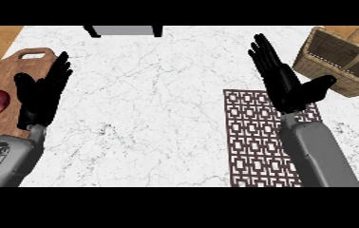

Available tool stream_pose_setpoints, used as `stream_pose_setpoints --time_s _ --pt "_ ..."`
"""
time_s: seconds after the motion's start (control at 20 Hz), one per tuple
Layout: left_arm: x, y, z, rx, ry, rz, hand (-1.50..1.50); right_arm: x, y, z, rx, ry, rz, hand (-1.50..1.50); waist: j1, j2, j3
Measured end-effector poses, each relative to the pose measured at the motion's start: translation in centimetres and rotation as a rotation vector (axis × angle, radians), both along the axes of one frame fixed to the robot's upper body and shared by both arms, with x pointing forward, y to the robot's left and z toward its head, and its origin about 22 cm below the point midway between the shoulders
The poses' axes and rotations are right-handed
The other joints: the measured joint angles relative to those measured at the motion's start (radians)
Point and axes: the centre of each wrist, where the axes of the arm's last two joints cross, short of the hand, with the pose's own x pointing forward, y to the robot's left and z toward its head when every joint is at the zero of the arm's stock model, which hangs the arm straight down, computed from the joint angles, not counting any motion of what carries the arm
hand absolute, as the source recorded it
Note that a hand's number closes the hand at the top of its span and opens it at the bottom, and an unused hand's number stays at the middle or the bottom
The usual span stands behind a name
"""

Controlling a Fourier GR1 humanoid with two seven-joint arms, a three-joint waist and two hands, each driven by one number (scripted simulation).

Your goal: Pick the bell pepper from the placemat and place it in the basket

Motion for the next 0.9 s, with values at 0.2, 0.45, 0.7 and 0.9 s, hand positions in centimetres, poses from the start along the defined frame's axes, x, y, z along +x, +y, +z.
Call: stream_pose_setpoints --time_s 0.2,0.45,0.7,0.9 --pt "-0.2 -0.4 0.7 0.012 -0.064 -0.081 0.0 -1.4 -4.9 -0.1 -0.065 0.006 -0.102 1.5 -0.01 -0.001 -0.002" --pt "-1.4 -2.6 0.3 -0.005 -0.149 -0.242 0.0 -4.3 -10.1 -1.1 -0.22 -0.086 -0.118 -1.5 -0.019 -0.003 -0.002" --pt "-2.5 -3.3 -0.1 -0.025 -0.175 -0.323 0.0 -6.5 -6.0 -4.3 -0.339 -0.159 -0.202 -1.5 -0.003 -0.001 -0.003" --pt "-2.4 -3.4 0.0 -0.018 -0.18 -0.335 0.0 -7.3 -4.5 -3.8 -0.51 -0.142 -0.347 -1.5 -0.006 -0.003 -0.005"
